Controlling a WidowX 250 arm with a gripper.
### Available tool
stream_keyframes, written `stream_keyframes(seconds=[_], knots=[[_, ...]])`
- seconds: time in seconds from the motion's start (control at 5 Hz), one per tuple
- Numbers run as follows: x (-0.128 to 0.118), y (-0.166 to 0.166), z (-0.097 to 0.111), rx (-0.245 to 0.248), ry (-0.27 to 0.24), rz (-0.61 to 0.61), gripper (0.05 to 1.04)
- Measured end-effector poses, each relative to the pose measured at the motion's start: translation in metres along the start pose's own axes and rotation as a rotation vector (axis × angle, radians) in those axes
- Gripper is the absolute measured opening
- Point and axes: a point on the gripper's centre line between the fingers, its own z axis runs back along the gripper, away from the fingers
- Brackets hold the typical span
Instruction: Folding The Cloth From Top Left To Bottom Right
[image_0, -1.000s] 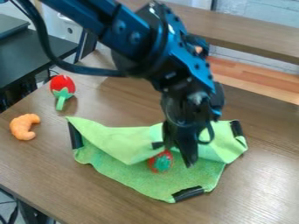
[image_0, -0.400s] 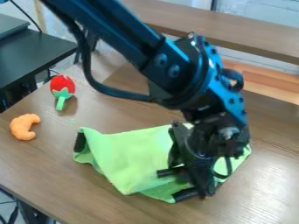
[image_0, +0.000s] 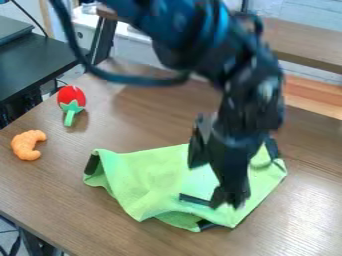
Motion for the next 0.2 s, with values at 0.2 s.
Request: stream_keyframes(seconds=[0.2], knots=[[-0.0054, 0.0050, 0.0374, -0.066, -0.043, 0.026, 1.001]])
